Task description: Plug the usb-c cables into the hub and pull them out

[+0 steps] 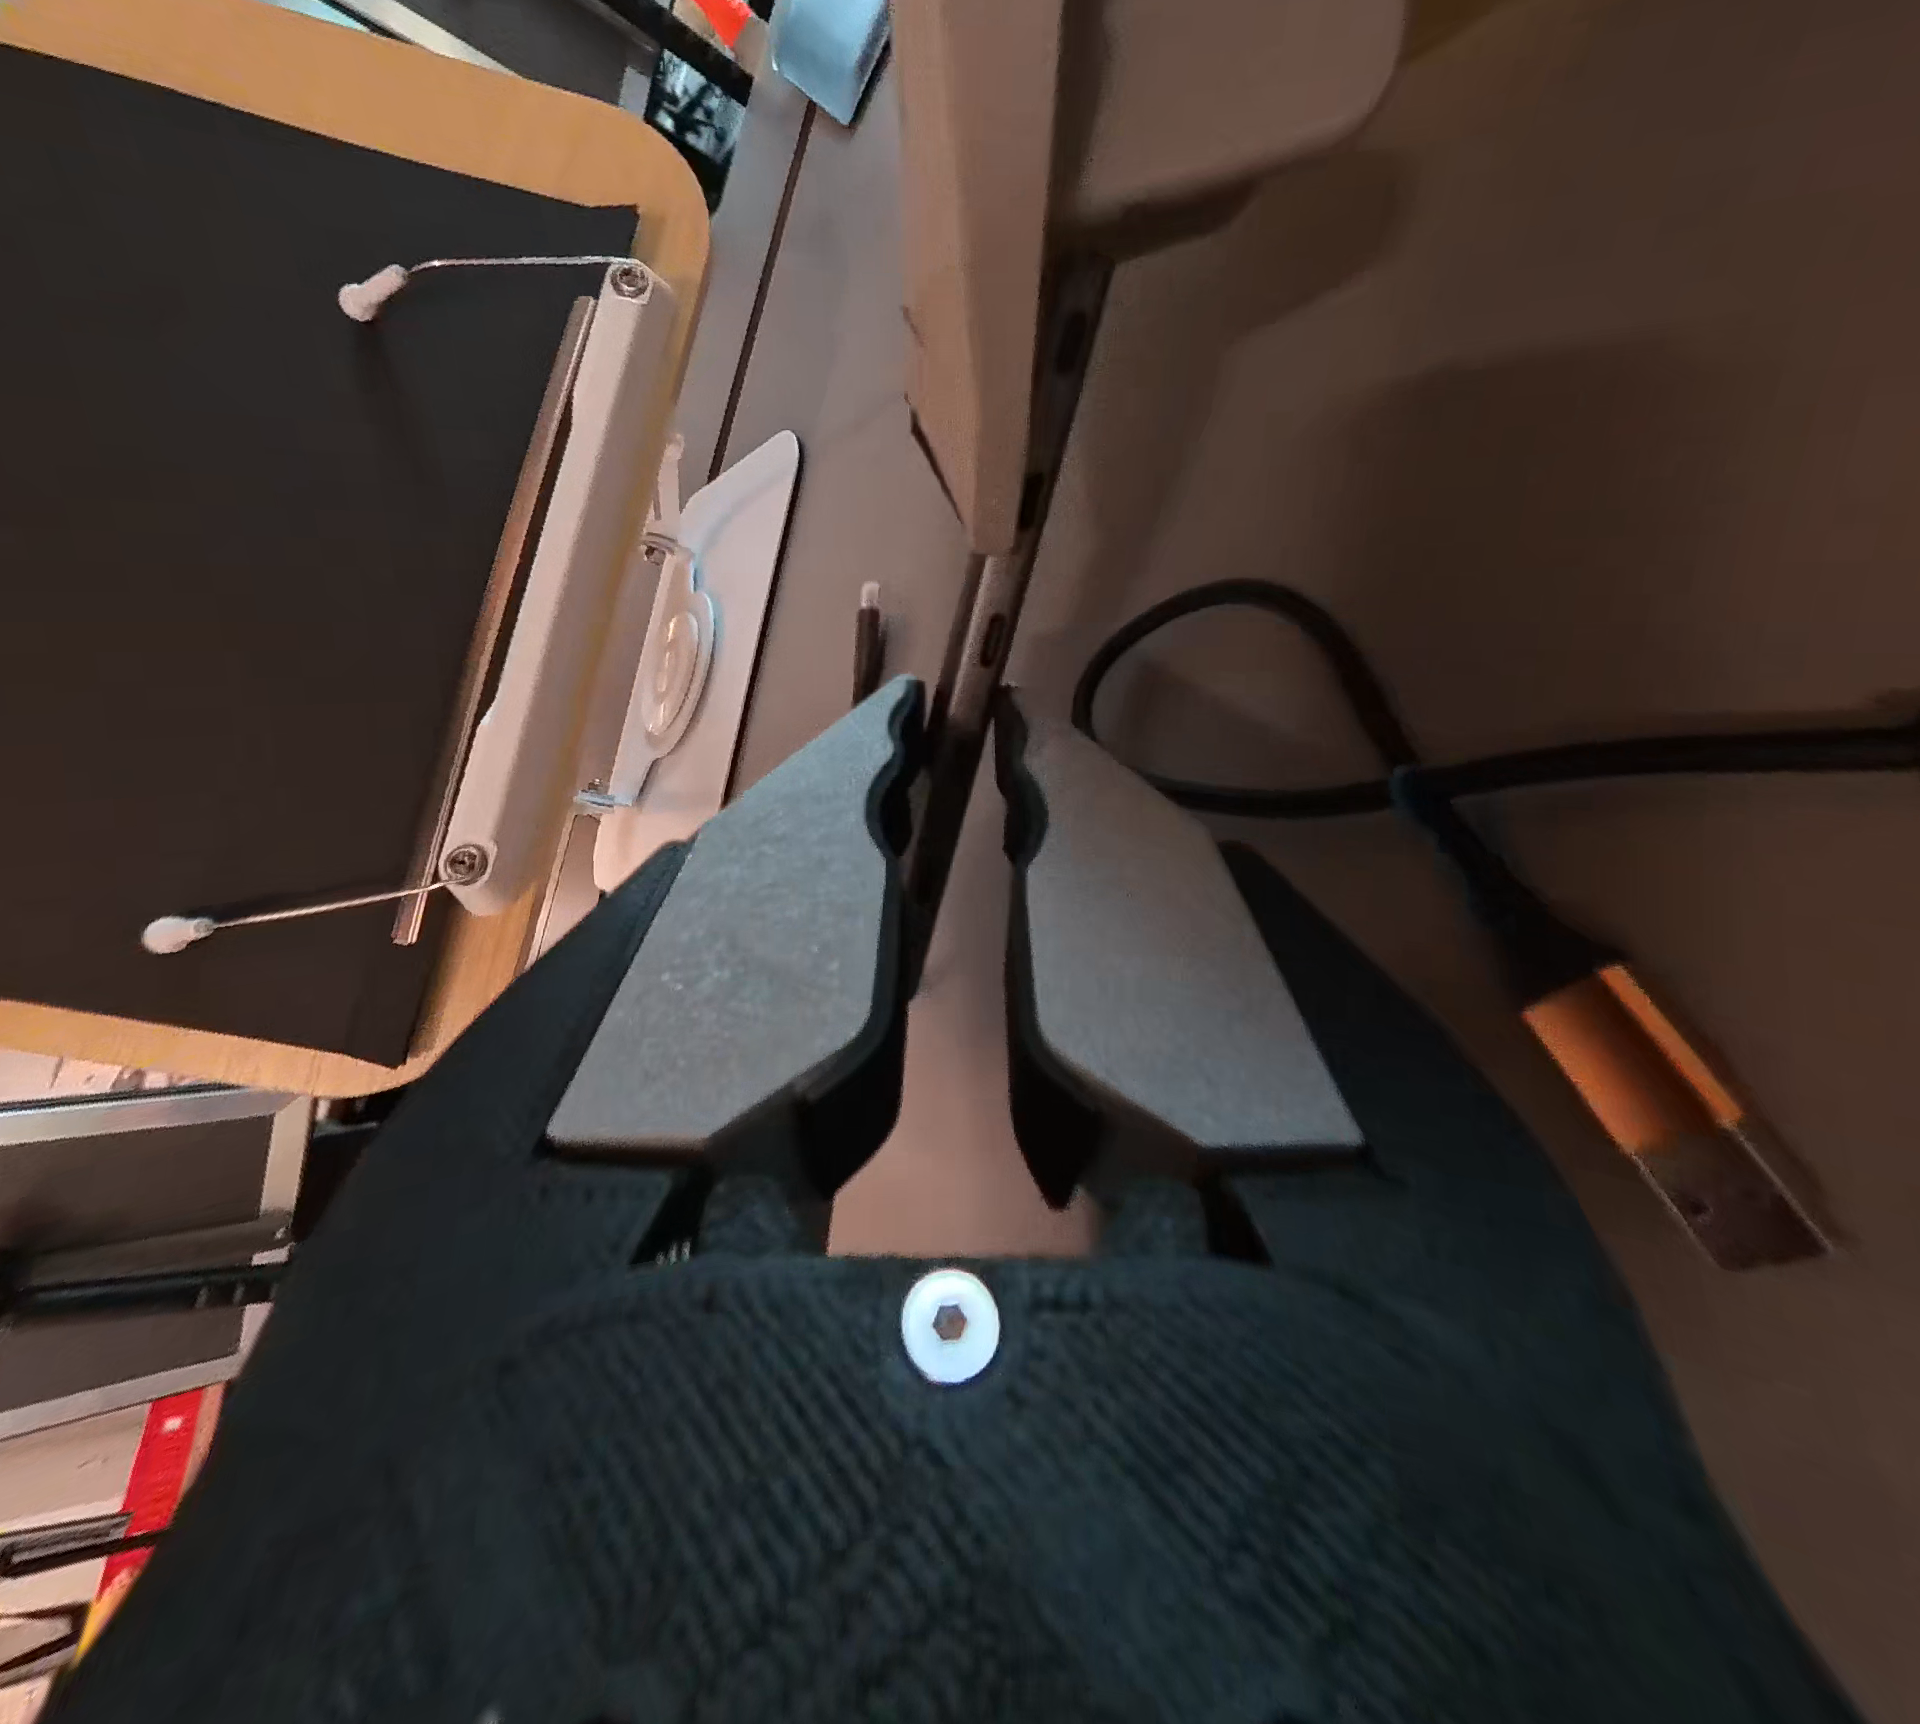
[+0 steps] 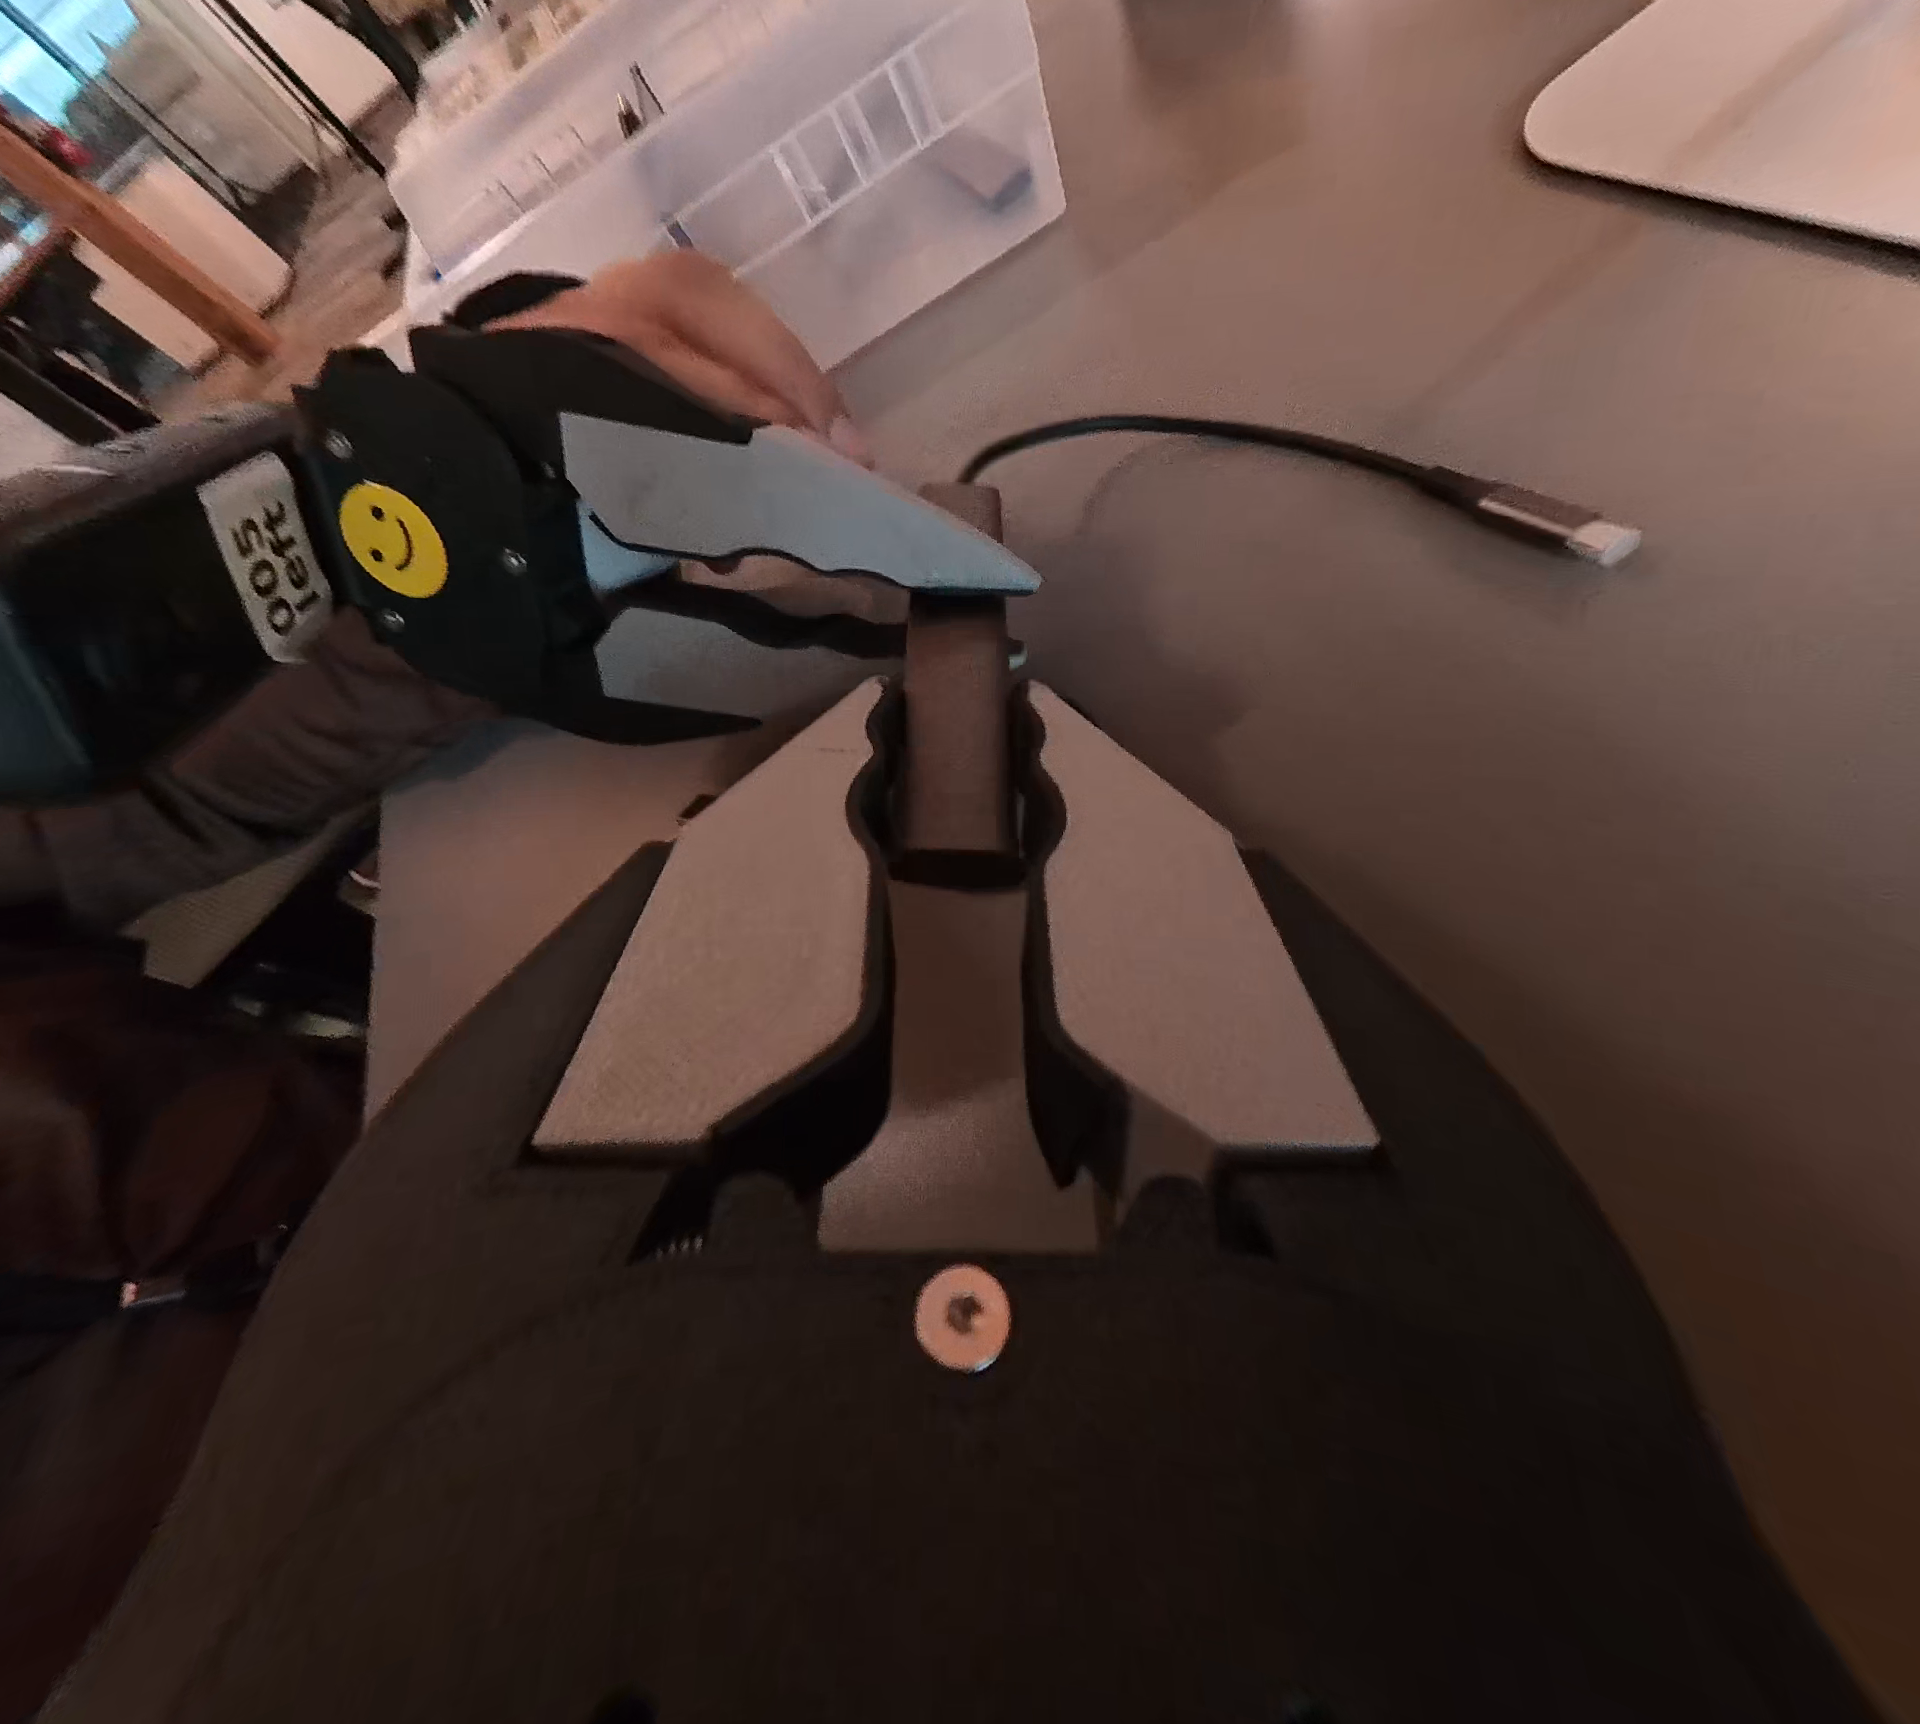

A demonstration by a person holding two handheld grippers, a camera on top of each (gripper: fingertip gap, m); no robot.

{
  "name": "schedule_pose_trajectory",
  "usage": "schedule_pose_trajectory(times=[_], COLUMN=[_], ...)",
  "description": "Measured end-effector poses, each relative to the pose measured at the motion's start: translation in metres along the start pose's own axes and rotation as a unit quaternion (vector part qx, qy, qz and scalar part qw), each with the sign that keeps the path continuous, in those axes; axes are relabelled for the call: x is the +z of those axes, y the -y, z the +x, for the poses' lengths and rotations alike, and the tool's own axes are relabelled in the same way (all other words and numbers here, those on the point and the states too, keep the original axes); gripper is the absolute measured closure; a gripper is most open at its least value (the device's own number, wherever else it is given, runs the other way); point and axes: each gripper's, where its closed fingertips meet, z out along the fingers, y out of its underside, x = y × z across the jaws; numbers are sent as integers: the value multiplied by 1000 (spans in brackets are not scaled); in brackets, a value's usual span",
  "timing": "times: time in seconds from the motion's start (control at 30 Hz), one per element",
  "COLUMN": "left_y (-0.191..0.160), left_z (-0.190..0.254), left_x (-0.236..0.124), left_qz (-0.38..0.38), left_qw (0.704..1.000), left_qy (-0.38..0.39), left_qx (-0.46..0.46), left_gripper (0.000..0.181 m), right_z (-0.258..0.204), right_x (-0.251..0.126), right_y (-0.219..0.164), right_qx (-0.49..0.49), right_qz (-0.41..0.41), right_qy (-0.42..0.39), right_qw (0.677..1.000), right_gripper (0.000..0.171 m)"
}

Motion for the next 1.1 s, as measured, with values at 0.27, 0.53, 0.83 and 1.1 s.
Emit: schedule_pose_trajectory(times=[0.27,0.53,0.83,1.1], left_y=[-2,13,21,32], left_z=[-41,-61,-38,-34], left_x=[-13,-28,-20,-25], left_qz=[44,127,93,102], left_qw=[994,985,994,992], left_qy=[27,61,64,70], left_qx=[-93,-100,7,40], left_gripper=[173,174,174,173], right_z=[11,-10,-22,-26], right_x=[-37,-38,-24,-18], right_y=[45,55,50,37], right_qx=[-3,-96,-96,-55], right_qz=[147,163,151,106], right_qy=[-34,-49,-19,33], right_qw=[989,981,984,992], right_gripper=[129,128,129,151])
